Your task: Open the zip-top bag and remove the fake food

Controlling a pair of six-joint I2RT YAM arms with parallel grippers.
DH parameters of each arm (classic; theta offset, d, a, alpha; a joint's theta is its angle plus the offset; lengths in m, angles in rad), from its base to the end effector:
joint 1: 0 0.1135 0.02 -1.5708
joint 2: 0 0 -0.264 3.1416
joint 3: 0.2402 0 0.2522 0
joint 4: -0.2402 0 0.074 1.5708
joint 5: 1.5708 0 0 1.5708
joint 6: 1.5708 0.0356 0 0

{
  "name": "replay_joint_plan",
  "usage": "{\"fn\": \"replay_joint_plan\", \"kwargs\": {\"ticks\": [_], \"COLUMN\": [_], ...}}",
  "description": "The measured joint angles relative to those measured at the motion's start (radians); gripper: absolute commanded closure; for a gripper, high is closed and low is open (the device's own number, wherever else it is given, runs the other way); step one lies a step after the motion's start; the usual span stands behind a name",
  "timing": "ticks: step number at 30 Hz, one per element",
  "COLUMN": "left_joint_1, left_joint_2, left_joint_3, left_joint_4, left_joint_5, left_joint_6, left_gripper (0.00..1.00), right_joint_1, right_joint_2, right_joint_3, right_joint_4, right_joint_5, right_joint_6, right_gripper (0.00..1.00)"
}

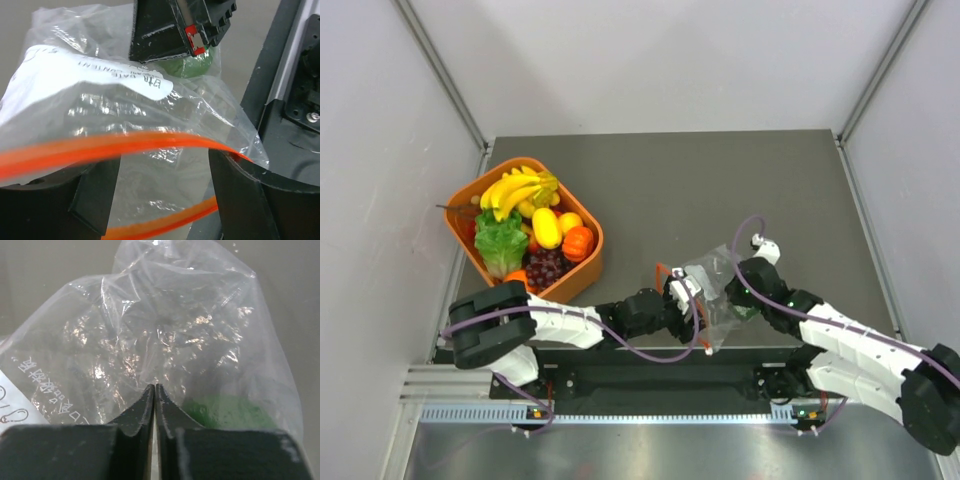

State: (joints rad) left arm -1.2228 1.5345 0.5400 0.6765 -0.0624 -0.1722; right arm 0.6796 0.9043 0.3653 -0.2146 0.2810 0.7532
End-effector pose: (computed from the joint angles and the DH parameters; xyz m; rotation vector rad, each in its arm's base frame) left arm 0.1038 -0.2796 0.1704 0.9583 1.7429 -0.8766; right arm 0.1437 0.1034 0.1727 0.2273 2.3123 0.4120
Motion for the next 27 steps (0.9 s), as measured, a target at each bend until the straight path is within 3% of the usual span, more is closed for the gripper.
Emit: {"fn": "replay_joint_plan", "kwargs": {"ticks": [1, 2, 3, 5, 9, 14, 23, 27], "left_joint_1": [0.000, 0.000, 0.000, 0.000, 0.000, -0.001, -0.001, -0.001], "left_joint_2": [0.008, 0.018, 0.032, 0.065, 0.137, 0.170, 0.165, 0.143], "left_joint_3": [-0.001, -0.002, -0.002, -0.003, -0.005, -0.007, -0.014, -0.029], "left_joint_4": [0.006, 0.015, 0.024, 0.039, 0.066, 0.081, 0.080, 0.080], "left_joint_5": [-0.006, -0.011, -0.018, -0.034, -0.065, -0.126, -0.242, -0.244], "left_joint_6": [0.000, 0.001, 0.001, 0.000, -0.001, -0.012, -0.024, -0.023], "left_gripper": [0.23, 0.22, 0.22, 0.22, 0.22, 0.22, 0.21, 0.21], "right_joint_1": [0.002, 0.006, 0.008, 0.014, 0.019, 0.019, 0.020, 0.020], "right_joint_2": [0.013, 0.019, 0.018, -0.014, -0.167, -0.293, -0.201, -0.203], "right_joint_3": [0.010, 0.019, 0.031, 0.063, 0.105, 0.116, 0.116, 0.107], "right_joint_4": [0.007, 0.006, -0.001, -0.031, -0.123, -0.257, -0.503, -0.526], "right_joint_5": [-0.003, -0.002, 0.001, 0.020, 0.085, 0.174, 0.255, 0.254], "right_joint_6": [-0.001, -0.001, 0.004, -0.003, -0.004, 0.028, 0.135, 0.160], "right_gripper": [0.88, 0.63, 0.51, 0.37, 0.21, 0.17, 0.13, 0.20]}}
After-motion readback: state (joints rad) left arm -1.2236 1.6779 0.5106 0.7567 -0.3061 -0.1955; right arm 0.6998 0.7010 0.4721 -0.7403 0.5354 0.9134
